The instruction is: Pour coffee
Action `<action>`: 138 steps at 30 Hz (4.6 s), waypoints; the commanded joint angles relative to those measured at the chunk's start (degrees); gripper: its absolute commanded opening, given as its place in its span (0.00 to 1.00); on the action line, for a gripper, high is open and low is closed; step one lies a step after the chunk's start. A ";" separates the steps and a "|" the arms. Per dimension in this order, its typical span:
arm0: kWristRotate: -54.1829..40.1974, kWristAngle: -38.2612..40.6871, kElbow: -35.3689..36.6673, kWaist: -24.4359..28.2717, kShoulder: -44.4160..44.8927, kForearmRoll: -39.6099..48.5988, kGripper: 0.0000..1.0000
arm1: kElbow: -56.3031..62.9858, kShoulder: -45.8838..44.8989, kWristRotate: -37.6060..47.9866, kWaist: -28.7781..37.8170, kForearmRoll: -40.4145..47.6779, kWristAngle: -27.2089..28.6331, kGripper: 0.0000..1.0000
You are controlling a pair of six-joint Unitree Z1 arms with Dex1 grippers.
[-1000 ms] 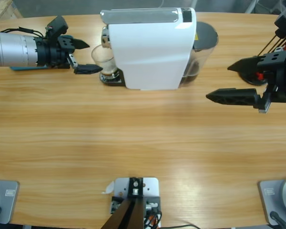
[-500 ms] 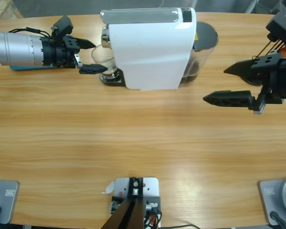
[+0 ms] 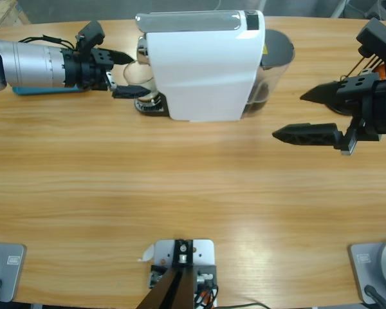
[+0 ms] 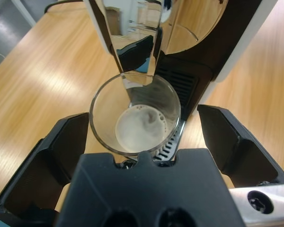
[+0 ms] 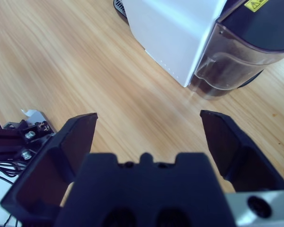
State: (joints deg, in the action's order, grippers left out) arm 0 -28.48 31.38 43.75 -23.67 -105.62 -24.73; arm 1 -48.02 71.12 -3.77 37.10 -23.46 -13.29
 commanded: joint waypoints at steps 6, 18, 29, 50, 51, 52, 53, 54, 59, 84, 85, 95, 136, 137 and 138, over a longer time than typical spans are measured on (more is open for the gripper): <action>-0.49 0.74 1.46 -0.76 -4.61 -0.67 0.99 | 0.66 1.60 0.69 -0.37 0.61 -1.48 1.00; -0.37 0.24 3.39 -0.94 -5.93 -0.67 0.93 | 1.61 1.48 0.87 -0.37 1.35 -1.86 1.00; -0.52 -1.72 2.95 -1.46 -5.82 -0.49 0.64 | 1.79 1.39 0.87 -0.37 1.75 -1.83 1.00; 1.16 -6.79 -5.01 -0.01 6.69 1.20 0.34 | 1.79 0.95 0.87 -0.37 2.19 -2.00 1.00; 1.57 -7.74 -6.01 0.61 8.31 1.34 0.34 | 1.89 0.95 0.87 -0.37 2.19 -2.00 1.00; 1.74 -8.51 -7.23 1.84 10.32 1.65 0.34 | 1.96 0.97 0.87 -0.37 2.23 -2.00 1.00; 1.76 -8.86 -7.93 3.00 11.79 2.13 0.34 | 2.00 1.04 0.87 -0.37 2.42 -1.95 1.00; 1.76 -9.56 -8.28 4.14 13.29 2.81 0.34 | 2.05 1.04 0.87 -0.37 2.63 -1.97 1.00; 4.70 -13.01 -8.25 9.98 17.40 4.43 0.34 | 2.31 1.13 0.87 -0.37 3.19 -2.00 1.00; 18.37 -30.15 -0.07 20.89 -2.67 -4.11 0.34 | 1.82 6.47 0.87 -0.37 5.22 -2.71 1.00; 18.37 -30.18 -0.12 20.74 -3.13 -4.41 0.34 | 1.70 6.66 0.87 -0.40 5.29 -2.71 1.00; 18.11 -30.01 -0.23 20.07 -4.42 -5.82 0.99 | 1.07 6.75 0.87 -0.54 5.34 -2.60 1.00; 23.38 -14.75 -6.08 -2.34 59.69 53.69 1.00 | 4.11 -15.13 -0.71 -2.84 -8.04 3.52 1.00; 23.38 -14.80 -6.43 -2.34 59.29 53.33 1.00 | 4.16 -15.15 -0.89 -2.91 -8.00 3.45 1.00; 23.40 -14.59 -6.86 -2.34 59.09 53.16 1.00 | 4.16 -15.24 -1.08 -2.91 -8.00 3.43 1.00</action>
State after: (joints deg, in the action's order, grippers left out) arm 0 -5.83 16.14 38.38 -25.47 -46.54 27.72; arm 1 -46.23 58.19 -3.27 36.27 -30.75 -10.54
